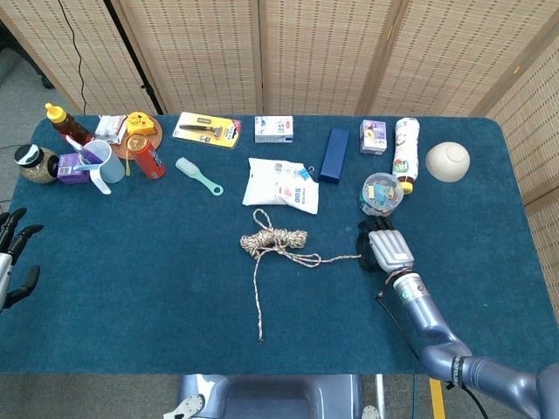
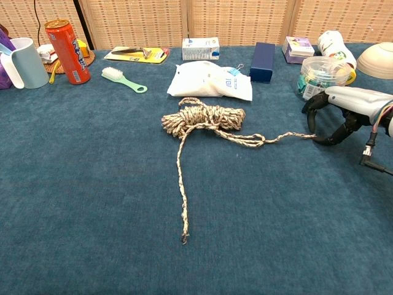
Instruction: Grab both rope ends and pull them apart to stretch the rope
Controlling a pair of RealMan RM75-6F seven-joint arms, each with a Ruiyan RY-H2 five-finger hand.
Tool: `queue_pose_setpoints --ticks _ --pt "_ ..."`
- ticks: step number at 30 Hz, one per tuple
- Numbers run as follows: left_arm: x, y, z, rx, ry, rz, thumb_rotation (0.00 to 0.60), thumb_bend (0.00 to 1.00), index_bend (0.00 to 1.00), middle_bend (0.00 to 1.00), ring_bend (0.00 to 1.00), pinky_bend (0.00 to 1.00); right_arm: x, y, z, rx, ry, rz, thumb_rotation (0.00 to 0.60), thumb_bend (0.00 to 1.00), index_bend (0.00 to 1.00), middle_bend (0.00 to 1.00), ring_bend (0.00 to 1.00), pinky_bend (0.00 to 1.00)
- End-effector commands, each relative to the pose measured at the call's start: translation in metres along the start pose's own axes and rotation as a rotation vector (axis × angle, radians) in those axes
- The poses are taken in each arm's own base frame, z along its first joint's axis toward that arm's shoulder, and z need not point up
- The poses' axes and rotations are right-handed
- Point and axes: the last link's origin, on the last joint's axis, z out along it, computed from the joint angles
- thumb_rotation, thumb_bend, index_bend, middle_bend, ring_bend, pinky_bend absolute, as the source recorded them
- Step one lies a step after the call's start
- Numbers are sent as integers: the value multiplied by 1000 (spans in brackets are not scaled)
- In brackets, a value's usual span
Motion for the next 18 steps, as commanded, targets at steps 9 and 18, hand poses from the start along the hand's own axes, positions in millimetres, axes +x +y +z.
queue_pose_setpoints --ticks 9,18 --pt "0 -1 -1 1 0 -3 600 424 202 62 19 0 0 -6 1 10 7 0 600 360 524 207 0 0" --pt "-1 -2 -2 2 -2 -5 600 423 202 62 15 0 -2 -9 2 11 9 3 600 359 526 206 0 0"
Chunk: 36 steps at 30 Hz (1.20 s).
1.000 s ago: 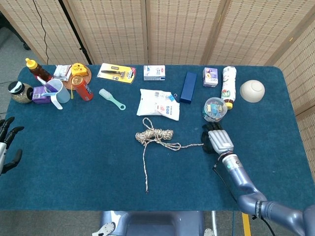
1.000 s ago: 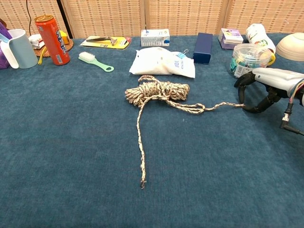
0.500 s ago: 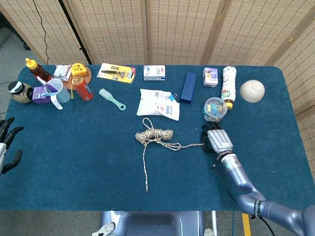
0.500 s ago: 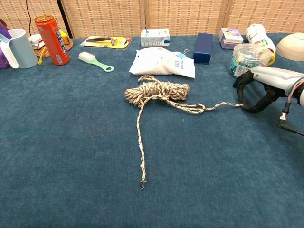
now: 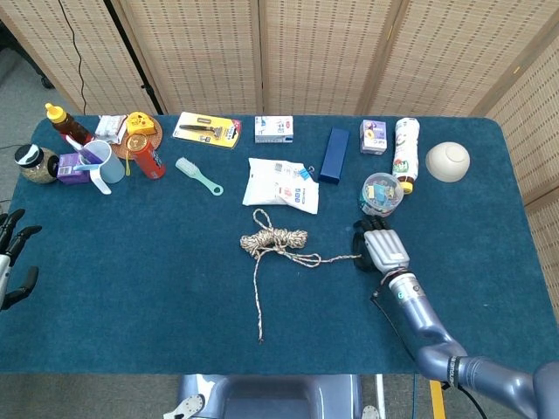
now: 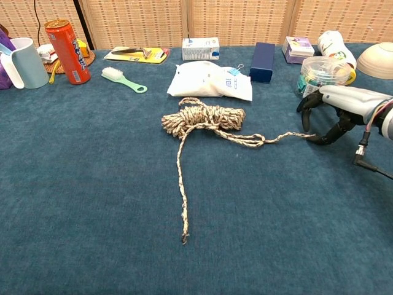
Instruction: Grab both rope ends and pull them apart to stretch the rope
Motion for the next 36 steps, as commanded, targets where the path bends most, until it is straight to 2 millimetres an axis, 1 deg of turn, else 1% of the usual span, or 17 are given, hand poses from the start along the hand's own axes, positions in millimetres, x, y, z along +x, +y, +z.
queue_pose_setpoints --ticks 1,3,8,10,26,36 --pt "0 0 0 1 0 0 600 423 202 62 15 0 0 -1 1 0 0 -1 600 359 526 206 0 0" --pt "0 -1 0 2 1 0 600 423 203 62 15 0 0 -1 2 0 0 -2 600 362 528 206 0 0" --pt "0 -1 -1 1 -1 -1 600 424 202 62 14 0 0 -1 2 -4 2 -4 600 413 537 207 0 0" --pt "0 0 -1 0 0 0 600 424 203 62 13 0 -1 0 2 -6 1 -4 600 419 537 207 0 0" --pt "1 -1 -2 1 4 3 600 423 202 62 0 0 -5 -1 3 -5 -3 -5 600 422 539 207 0 0" --pt "3 -2 -4 5 8 6 600 423 203 62 0 0 -8 -1 4 -10 -8 -2 600 442 571 225 0 0"
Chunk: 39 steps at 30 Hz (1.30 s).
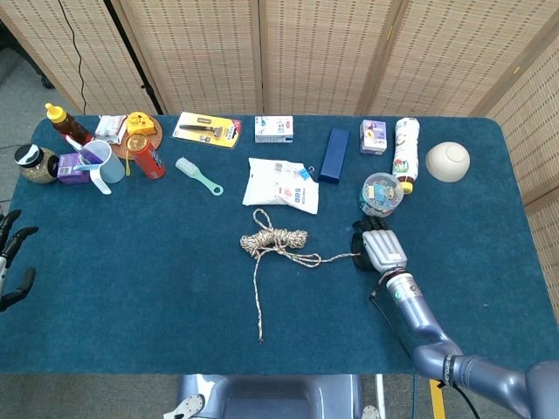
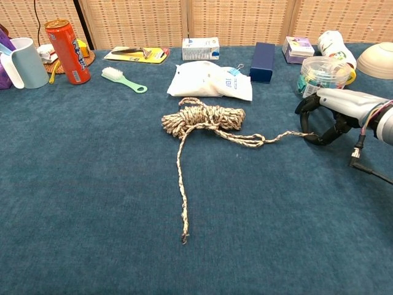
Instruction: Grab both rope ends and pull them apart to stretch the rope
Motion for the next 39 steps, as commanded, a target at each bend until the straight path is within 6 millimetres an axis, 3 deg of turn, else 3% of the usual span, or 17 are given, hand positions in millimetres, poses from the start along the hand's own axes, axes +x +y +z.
queue_pose_setpoints --ticks 1,21,30,39 --pt "0 0 0 0 0 0 600 423 202 62 0 0 0 0 0 -1 0 0 600 443 572 226 0 0" --pt "0 1 -2 -16 -9 1 600 424 202 62 0 0 2 -3 -2 -2 13 11 600 541 603 253 0 0" --pt "-8 17 8 -105 -44 3 600 424 209 87 39 0 18 -2 -15 11 60 18 600 544 606 254 0 0" --pt "-21 49 28 -280 -78 27 600 425 231 106 60 0 24 -7 -25 32 78 30 600 547 609 256 4 0"
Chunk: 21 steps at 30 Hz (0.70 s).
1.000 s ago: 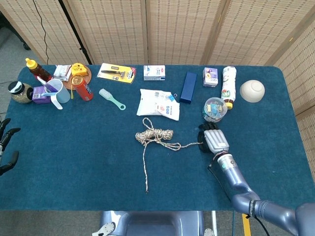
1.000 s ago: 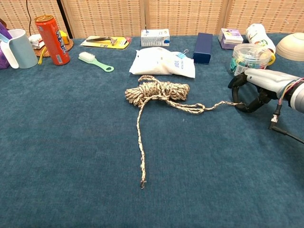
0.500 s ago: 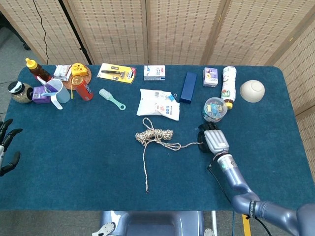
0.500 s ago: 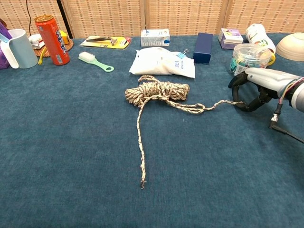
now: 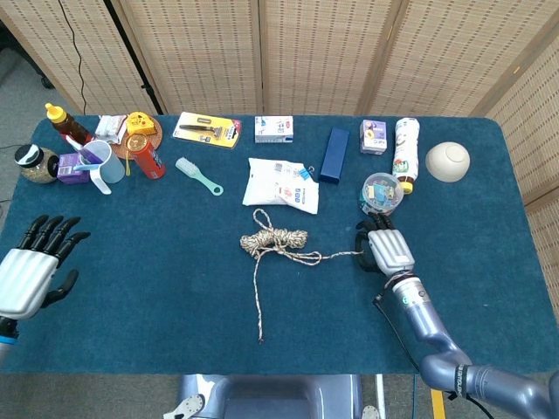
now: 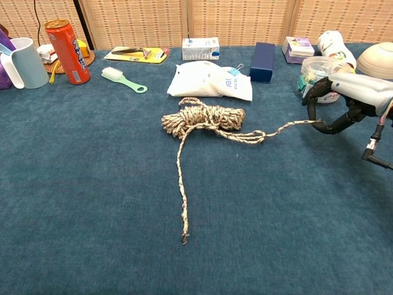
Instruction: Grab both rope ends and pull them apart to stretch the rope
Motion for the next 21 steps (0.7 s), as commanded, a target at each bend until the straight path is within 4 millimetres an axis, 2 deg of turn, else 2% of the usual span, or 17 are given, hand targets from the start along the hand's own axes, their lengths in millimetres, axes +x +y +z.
queue_pose_setpoints --ticks 1,5,9,15,21 --pt "-4 11 13 -71 -9 14 600 425 236 106 60 0 2 -2 -3 3 8 -1 600 548 609 256 5 0" --pt "-10 25 28 -156 -17 29 600 426 269 106 62 0 2 -5 -6 8 15 4 600 550 610 257 6 0" --pt "-22 52 52 -288 -32 25 600 426 296 106 53 0 4 -8 -11 7 33 21 600 549 609 257 6 0" --pt "-38 87 79 -431 -52 12 600 426 340 0 0 0 8 -9 -16 2 52 26 600 550 609 257 6 0" --pt "-59 122 101 -542 -105 17 600 426 377 0 0 0 9 -10 -21 0 61 38 600 549 608 257 6 0"
